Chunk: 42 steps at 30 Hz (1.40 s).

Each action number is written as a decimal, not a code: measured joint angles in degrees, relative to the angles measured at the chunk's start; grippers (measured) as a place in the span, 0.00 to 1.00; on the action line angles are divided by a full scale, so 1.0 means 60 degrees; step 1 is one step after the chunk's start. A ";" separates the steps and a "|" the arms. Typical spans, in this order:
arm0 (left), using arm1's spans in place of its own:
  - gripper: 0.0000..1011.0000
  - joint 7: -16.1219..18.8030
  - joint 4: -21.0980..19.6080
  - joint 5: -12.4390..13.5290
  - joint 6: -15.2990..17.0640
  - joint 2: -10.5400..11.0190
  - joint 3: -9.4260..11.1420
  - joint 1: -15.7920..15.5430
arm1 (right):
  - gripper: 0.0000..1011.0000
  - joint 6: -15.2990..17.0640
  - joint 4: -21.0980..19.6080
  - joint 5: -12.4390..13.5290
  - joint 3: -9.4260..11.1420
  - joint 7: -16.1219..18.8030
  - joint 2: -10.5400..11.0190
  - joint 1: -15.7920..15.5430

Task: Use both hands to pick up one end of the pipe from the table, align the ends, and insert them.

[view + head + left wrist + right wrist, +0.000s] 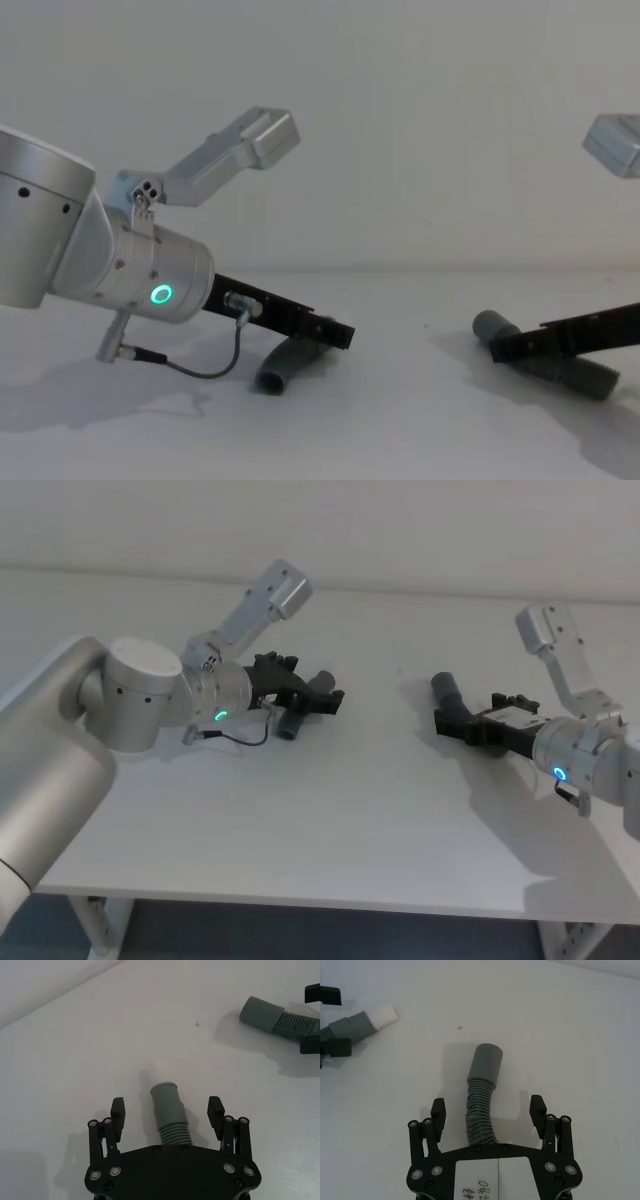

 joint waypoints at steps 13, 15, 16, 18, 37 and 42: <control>0.99 -0.0107 0.0337 -0.0220 0.0528 -0.0194 -0.0195 0.0034 | 0.99 0.0227 -0.0079 0.0056 0.0075 0.0252 -0.0003 -0.0033; 0.99 -0.0101 0.0355 -0.0260 0.0566 -0.0207 -0.0222 0.0047 | 0.99 0.0250 -0.0096 0.0056 0.0085 0.0278 -0.0002 -0.0039; 0.99 -0.0096 0.0372 -0.0298 0.0598 -0.0219 -0.0259 0.0065 | 0.99 0.0250 -0.0096 0.0056 0.0085 0.0278 -0.0002 -0.0039; 0.99 -0.0089 0.0389 -0.0323 0.0634 -0.0228 -0.0276 0.0074 | 0.99 0.0272 -0.0110 0.0056 0.0100 0.0316 0.0000 -0.0049; 0.90 -0.0050 0.0490 -0.0478 0.0829 -0.0272 -0.0365 0.0149 | 0.63 0.0341 -0.0151 0.0051 0.0132 0.0405 0.0003 -0.0072; 0.89 -0.0049 0.0505 -0.0490 0.0849 -0.0277 -0.0370 0.0159 | 0.47 0.0345 -0.0156 0.0049 0.0135 0.0411 0.0003 -0.0075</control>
